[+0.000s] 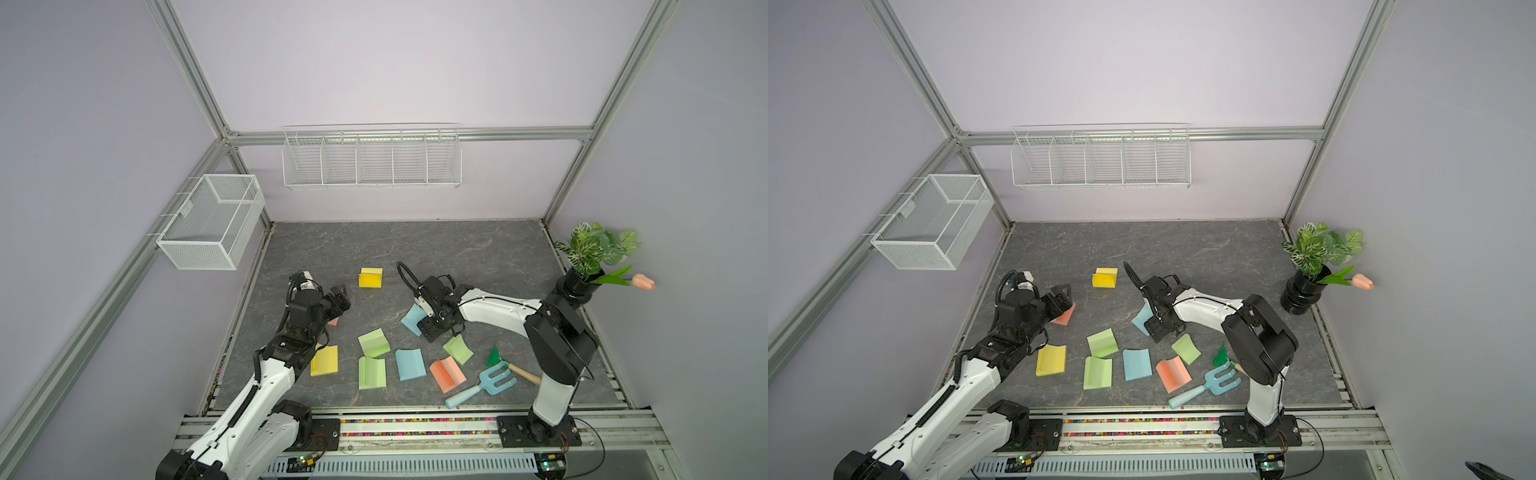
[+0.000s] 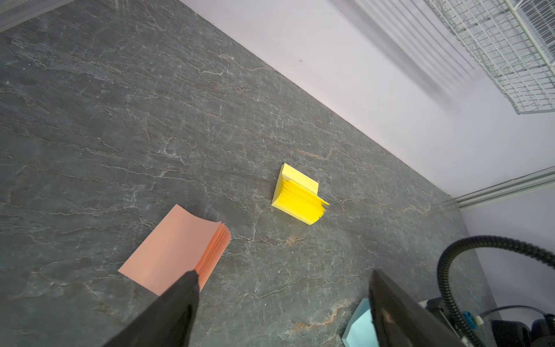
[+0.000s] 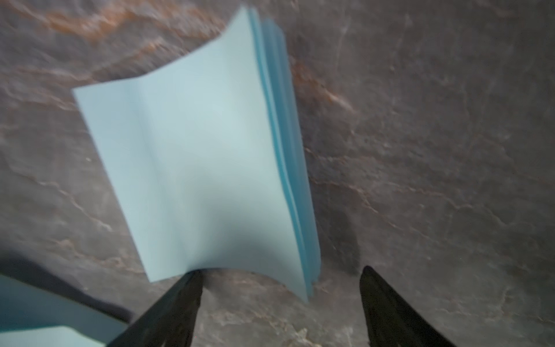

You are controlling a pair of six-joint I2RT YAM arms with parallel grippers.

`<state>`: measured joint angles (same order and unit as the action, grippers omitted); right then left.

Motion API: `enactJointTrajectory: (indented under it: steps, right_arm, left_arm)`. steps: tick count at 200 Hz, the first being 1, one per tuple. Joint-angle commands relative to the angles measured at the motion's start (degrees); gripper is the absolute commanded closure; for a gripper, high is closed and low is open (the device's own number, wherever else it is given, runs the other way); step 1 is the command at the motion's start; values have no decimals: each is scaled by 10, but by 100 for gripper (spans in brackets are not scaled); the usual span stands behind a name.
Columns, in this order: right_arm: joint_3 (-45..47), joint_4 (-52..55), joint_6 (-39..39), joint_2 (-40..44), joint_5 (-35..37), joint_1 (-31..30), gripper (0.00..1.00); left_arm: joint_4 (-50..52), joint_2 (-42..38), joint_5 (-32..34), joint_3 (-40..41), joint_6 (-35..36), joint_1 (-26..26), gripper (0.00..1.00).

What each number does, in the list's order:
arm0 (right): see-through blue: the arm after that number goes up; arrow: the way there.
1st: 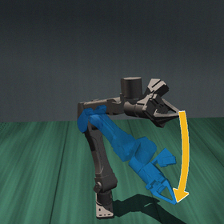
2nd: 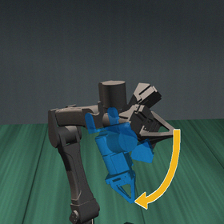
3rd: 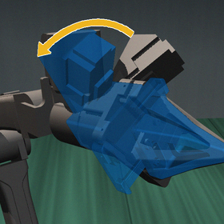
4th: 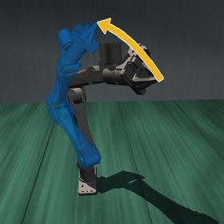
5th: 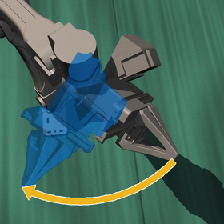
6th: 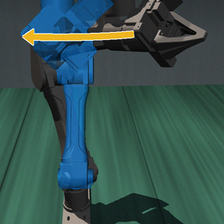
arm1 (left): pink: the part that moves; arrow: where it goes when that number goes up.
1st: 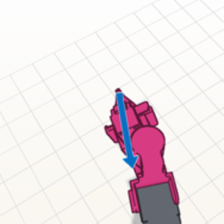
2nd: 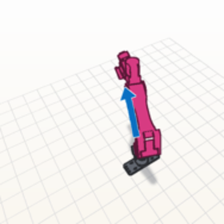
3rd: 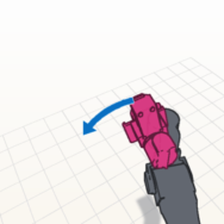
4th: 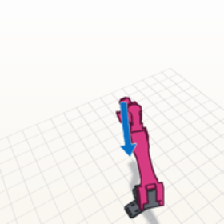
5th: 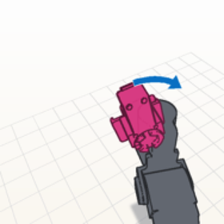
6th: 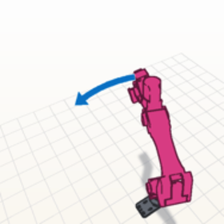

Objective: Tear off pages from different memo pads
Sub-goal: Adjust the memo pad at the center of the board.

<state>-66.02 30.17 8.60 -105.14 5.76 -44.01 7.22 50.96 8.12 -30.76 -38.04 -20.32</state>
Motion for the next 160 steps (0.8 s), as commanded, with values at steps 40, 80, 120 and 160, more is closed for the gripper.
enactJointTrajectory:
  steps: [40, 80, 120, 160]
  right_arm:
    - [4, -105, 102, 51, 20, 3, 19]
    - [87, -132, 125, 166, -25, 73, 22]
    - [122, -119, 112, 226, -88, 136, 24]
    - [153, -162, 126, 226, -149, 167, 30]
  left_arm:
    - [-12, 54, -79, -42, 16, -2, 26]
    - [-82, 147, -213, -55, 6, -14, 40]
    - [-90, 268, -240, -106, -16, -107, 50]
    - [-94, 367, -252, -142, -41, -161, 62]
